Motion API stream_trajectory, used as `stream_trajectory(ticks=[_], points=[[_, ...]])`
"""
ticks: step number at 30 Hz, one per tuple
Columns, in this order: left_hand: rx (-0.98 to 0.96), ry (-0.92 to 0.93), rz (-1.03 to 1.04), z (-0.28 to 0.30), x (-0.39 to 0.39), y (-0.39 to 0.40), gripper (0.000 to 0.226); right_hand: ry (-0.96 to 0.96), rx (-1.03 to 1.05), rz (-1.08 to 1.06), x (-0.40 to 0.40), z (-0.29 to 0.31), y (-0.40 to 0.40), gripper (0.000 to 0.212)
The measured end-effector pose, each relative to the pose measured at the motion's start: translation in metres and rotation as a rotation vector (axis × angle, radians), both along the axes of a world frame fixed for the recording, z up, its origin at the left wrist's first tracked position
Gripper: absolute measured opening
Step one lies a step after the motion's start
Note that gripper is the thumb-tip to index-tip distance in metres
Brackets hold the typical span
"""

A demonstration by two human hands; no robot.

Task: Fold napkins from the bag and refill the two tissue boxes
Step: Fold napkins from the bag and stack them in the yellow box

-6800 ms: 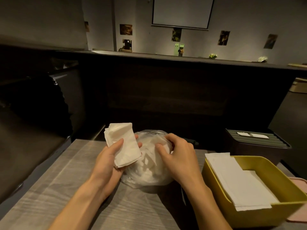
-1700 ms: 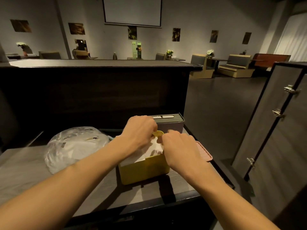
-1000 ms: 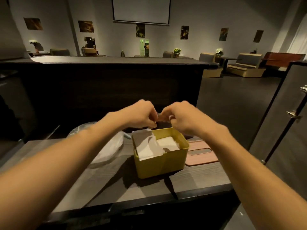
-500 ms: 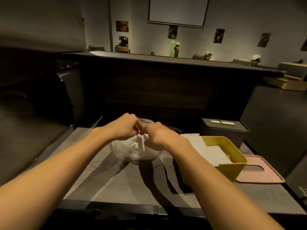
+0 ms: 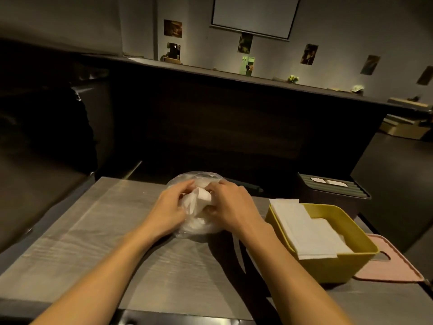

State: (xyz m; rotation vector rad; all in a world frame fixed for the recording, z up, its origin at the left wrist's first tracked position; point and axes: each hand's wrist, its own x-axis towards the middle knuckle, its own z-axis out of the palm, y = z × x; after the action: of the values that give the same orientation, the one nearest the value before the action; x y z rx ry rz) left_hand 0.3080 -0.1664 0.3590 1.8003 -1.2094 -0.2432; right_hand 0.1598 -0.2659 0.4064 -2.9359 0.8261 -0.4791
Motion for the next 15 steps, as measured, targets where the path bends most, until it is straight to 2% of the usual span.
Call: stream_trajectory(ticks=[3,8,12,15], points=[[0.034,0.035,-0.010,0.0047,-0.0038,0.0036,0.077,-0.056,0.032,0.069,-0.0008,-0.0033,0.0045,0.056],[0.056,0.042,-0.006,0.0100,-0.0062,0.0062,0.087,-0.148,0.002,0.131,0.0062,-0.0044,0.0102,0.045],[0.033,0.097,0.050,0.0078,-0.0059,0.0070,0.082,-0.254,0.038,0.098,0.0060,-0.0063,0.0071,0.047],[-0.016,0.073,0.045,0.0054,-0.0005,0.0060,0.078,-0.377,0.064,0.048,0.0052,-0.0090,0.0047,0.048]])
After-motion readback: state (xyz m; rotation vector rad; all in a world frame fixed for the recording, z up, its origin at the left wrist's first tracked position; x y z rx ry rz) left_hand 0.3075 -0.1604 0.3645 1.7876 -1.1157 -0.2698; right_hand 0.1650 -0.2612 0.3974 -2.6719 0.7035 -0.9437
